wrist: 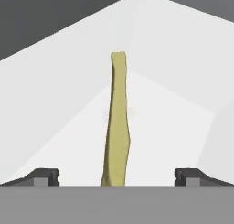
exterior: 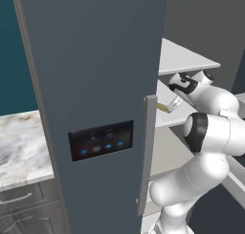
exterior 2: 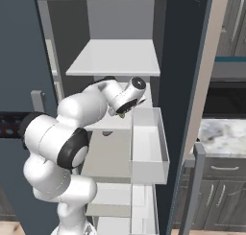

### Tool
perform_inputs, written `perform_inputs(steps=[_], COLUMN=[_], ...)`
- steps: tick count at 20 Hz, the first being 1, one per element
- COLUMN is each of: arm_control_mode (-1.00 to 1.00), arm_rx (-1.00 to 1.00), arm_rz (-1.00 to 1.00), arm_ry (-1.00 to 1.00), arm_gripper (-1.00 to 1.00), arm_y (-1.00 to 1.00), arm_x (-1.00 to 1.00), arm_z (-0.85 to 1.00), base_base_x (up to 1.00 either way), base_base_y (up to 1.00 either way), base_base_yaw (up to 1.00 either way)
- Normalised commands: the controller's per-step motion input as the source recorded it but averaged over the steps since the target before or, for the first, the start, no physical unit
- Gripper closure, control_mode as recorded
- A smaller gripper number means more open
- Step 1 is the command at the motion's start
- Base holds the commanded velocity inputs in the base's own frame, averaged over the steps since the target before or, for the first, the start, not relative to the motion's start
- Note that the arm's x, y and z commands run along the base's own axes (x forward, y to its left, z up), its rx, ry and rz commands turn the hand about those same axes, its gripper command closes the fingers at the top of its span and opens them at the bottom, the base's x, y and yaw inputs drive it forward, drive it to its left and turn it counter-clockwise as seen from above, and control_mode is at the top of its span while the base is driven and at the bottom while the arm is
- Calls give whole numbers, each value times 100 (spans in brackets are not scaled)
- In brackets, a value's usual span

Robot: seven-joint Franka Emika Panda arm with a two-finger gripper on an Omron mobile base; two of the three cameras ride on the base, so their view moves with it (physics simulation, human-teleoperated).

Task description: Retrieve the butter from the fridge and place it on a plate on the dining table. Then retrieve the butter knife by the fridge and place it near the plate.

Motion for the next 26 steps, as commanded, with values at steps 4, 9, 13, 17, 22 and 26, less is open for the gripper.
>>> perform_inputs(steps=[4,9,13,17,22,26], arm_control_mode=[-100,-100,-100,-100,-100,-100], arm_rx=[0,0,0,0,0,0], arm_rz=[0,0,0,0,0,0], arm_ry=[13,6,0,0,0,0], arm_gripper=[-100,-100,-100,-100,-100,-100], arm_y=[26,15,1,0,0,4], arm_x=[16,21,26,20,15,1], arm_z=[-4,-6,-7,-11,-16,-10], base_base_x=[0,0,0,0,0,0], base_base_y=[0,0,0,0,0,0], base_base_yaw=[0,0,0,0,0,0])
